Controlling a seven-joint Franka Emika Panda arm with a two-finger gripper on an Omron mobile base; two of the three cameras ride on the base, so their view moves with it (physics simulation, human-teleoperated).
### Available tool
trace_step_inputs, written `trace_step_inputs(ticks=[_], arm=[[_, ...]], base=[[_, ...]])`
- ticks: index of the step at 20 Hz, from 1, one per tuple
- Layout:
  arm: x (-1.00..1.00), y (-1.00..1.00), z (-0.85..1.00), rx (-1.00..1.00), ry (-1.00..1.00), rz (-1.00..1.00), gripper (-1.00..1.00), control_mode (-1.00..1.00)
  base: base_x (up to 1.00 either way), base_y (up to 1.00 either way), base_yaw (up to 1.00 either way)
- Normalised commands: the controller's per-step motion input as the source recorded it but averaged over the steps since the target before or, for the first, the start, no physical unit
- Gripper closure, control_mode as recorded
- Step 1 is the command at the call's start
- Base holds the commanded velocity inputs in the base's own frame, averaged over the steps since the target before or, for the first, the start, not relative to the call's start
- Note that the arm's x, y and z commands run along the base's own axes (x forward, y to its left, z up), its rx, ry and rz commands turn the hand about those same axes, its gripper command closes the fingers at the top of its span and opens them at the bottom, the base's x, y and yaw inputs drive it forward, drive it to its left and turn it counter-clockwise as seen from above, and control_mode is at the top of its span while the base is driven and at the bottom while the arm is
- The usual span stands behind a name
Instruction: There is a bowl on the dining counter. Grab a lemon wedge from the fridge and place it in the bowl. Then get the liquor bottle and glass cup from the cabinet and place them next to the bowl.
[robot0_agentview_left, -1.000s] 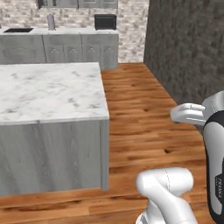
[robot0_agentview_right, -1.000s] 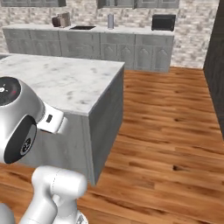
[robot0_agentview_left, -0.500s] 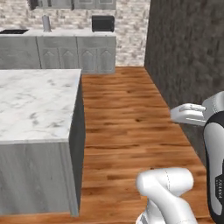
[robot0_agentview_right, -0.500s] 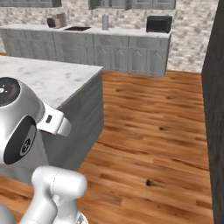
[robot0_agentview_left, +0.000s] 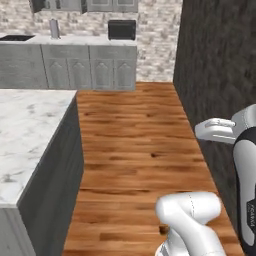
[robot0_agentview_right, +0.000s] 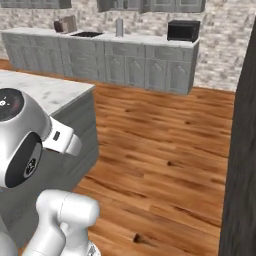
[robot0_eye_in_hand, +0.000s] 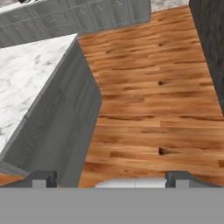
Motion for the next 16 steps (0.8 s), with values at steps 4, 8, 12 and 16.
trace_step_inputs(ticks=[4,8,12,16], arm=[[0.0,0.0,0.0,0.0,0.0,0.0,-1.0,1.0],[0.0,0.0,0.0,0.0,0.0,0.0,-1.0,1.0],[0.0,0.0,0.0,0.0,0.0,0.0,-1.0,1.0],[0.0,0.0,0.0,0.0,0.0,0.0,-1.0,1.0]], base=[[1.0,-0.8,0.24],[1.0,-0.75,0.21],[1.0,-0.68,0.17],[1.0,-0.65,0.16]])
